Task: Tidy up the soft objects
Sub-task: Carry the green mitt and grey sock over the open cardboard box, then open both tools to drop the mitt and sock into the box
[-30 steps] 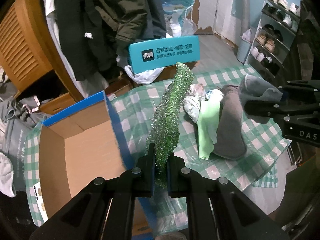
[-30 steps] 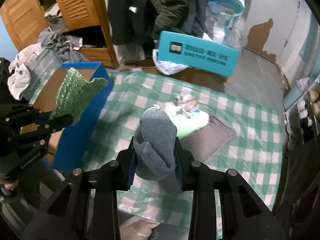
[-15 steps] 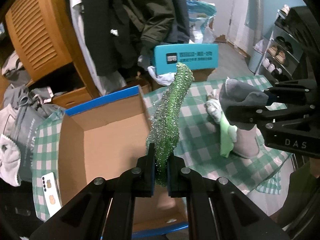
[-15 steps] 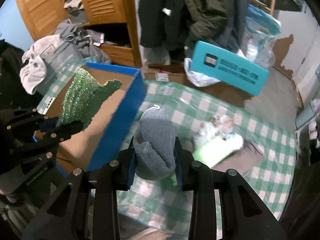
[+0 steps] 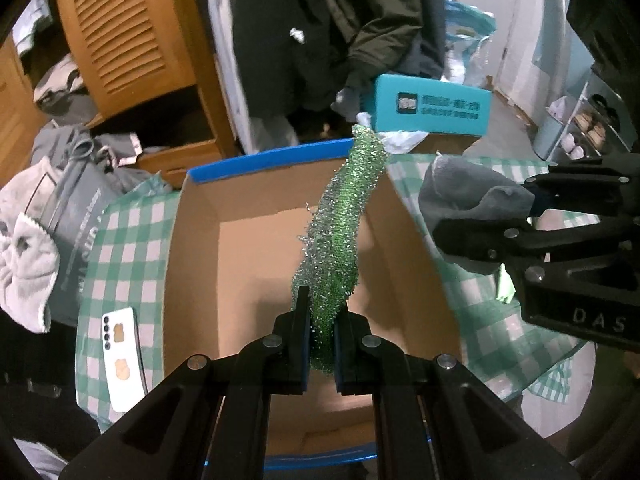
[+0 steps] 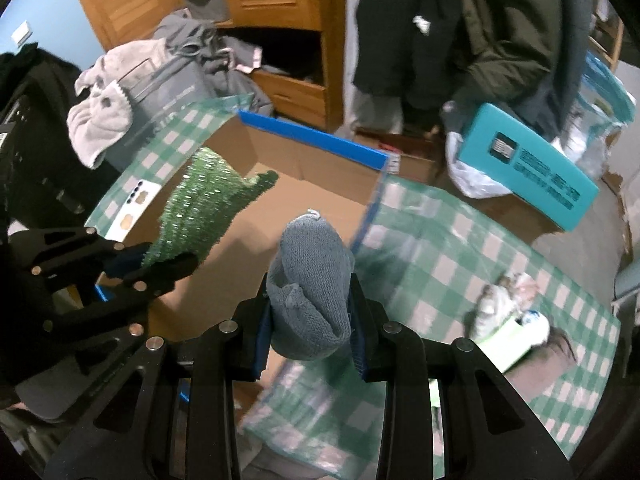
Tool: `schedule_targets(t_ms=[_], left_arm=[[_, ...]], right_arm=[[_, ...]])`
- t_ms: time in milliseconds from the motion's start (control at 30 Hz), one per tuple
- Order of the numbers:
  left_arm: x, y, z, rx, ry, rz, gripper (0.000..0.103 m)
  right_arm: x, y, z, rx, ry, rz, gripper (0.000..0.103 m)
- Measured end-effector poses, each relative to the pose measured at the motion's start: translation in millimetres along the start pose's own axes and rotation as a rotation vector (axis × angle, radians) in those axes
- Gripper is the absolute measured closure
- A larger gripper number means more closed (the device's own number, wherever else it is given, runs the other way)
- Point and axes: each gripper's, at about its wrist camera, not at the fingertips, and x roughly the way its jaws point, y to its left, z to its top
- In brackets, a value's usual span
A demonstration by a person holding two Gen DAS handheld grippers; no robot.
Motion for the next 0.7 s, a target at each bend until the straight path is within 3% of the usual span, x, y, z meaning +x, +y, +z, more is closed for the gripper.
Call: schedule_targets(t_ms=[500, 600, 667, 700], left_arm=[[16.8, 28.0, -13.9, -0.033, 0.060, 0.032, 0.094], [18.1, 30.4, -14.3, -0.038, 0.067, 0.040, 0.080], [16.5, 30.6, -13.0, -0.042, 0.056, 0.044, 0.063], [16.1, 30.6, -12.3, -0.042, 0.052, 0.048, 0.060]], right_arm=[[40.3, 35.7, 10.0, -0.035, 0.083, 0.038, 0.071], [43.0, 35.1, 10.2, -0.030, 0.090, 0.050, 0.067], [42.8, 34.3, 10.2, -0.031, 0.090, 0.047, 0.063], [43.5, 34.7, 10.2, -0.033, 0.089, 0.042, 0.058]])
